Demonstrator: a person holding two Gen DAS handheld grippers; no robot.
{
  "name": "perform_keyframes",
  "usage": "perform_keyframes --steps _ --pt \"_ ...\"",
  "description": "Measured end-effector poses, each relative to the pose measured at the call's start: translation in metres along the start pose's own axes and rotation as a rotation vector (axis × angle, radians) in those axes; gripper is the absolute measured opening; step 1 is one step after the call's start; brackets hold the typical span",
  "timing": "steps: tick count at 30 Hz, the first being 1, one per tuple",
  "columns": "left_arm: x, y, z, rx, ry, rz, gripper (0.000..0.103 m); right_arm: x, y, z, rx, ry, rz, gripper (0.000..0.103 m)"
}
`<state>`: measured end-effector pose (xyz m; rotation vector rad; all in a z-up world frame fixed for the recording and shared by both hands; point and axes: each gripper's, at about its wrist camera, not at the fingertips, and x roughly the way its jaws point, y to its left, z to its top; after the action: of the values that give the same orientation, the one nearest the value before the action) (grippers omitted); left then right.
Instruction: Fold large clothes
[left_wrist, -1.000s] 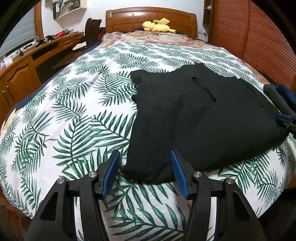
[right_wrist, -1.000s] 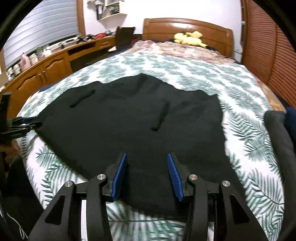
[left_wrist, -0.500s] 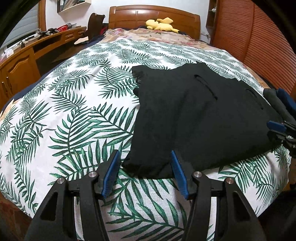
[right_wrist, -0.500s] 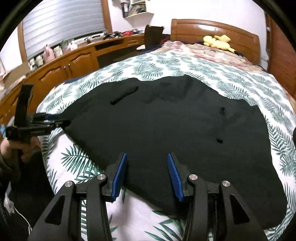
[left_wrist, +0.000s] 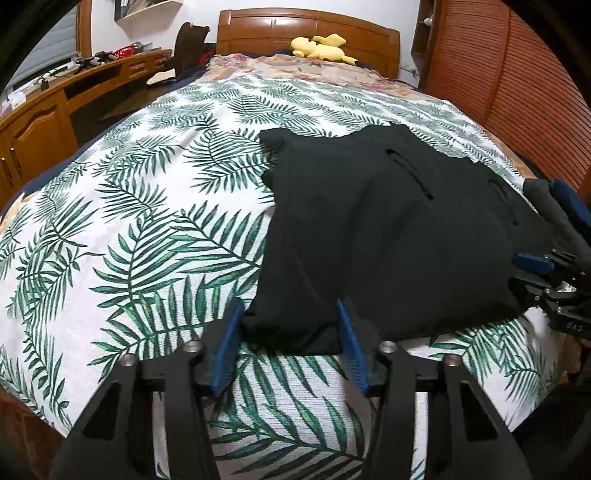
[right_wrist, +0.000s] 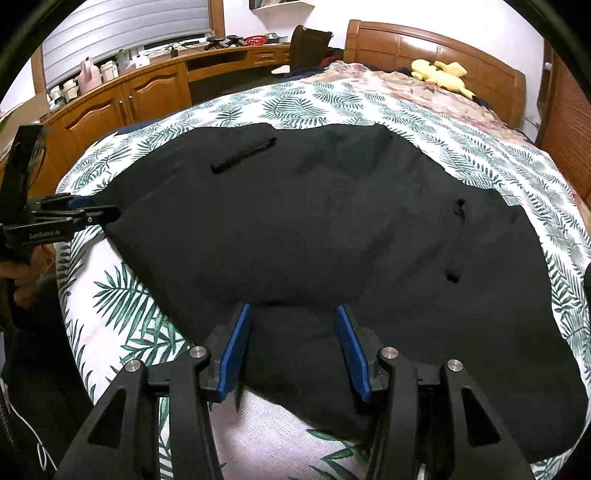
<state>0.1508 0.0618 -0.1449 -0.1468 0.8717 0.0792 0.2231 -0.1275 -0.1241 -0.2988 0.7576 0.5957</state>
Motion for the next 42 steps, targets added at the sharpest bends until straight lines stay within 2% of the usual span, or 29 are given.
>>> perform_keyframes --steps 1,2,4,8,12,15,20,25,30,35,38,41,42 --pt "0.000 -0.001 0.001 0.001 0.007 -0.003 0.035 -0.001 0.004 -0.003 -0.002 -0.005 -0.002 0.050" --pt "-0.001 -0.004 0.003 0.011 0.013 -0.005 0.021 -0.002 0.004 -0.005 -0.003 -0.009 -0.001 0.050" --pt "-0.006 -0.012 0.008 0.045 0.011 0.005 0.014 -0.007 0.002 -0.008 0.001 -0.015 0.008 0.050" --pt "-0.035 -0.036 0.032 0.118 -0.073 0.027 0.012 -0.020 -0.013 -0.012 0.048 -0.030 0.027 0.050" --pt "-0.072 -0.069 0.064 0.167 -0.173 0.006 0.011 -0.045 -0.040 -0.023 0.109 -0.065 -0.008 0.050" --pt "-0.089 -0.107 0.085 0.224 -0.227 -0.036 0.010 -0.066 -0.064 -0.036 0.154 -0.086 -0.064 0.050" --pt "-0.094 -0.183 0.103 0.339 -0.268 -0.118 0.010 -0.097 -0.104 -0.063 0.243 -0.113 -0.142 0.050" --pt "-0.081 -0.266 0.104 0.433 -0.262 -0.225 0.009 -0.124 -0.133 -0.086 0.317 -0.135 -0.162 0.050" --pt "-0.074 -0.319 0.092 0.501 -0.227 -0.321 0.009 -0.140 -0.141 -0.101 0.337 -0.133 -0.182 0.050" --pt "-0.054 -0.340 0.084 0.545 -0.150 -0.305 0.011 -0.149 -0.140 -0.102 0.350 -0.139 -0.187 0.050" --pt "-0.056 -0.339 0.081 0.547 -0.156 -0.301 0.015 -0.153 -0.137 -0.098 0.345 -0.155 -0.178 0.050" --pt "-0.066 -0.332 0.081 0.539 -0.182 -0.302 0.029 -0.151 -0.139 -0.092 0.337 -0.173 -0.167 0.050" --pt "-0.071 -0.326 0.081 0.528 -0.196 -0.307 0.039 -0.152 -0.138 -0.091 0.334 -0.181 -0.163 0.050"
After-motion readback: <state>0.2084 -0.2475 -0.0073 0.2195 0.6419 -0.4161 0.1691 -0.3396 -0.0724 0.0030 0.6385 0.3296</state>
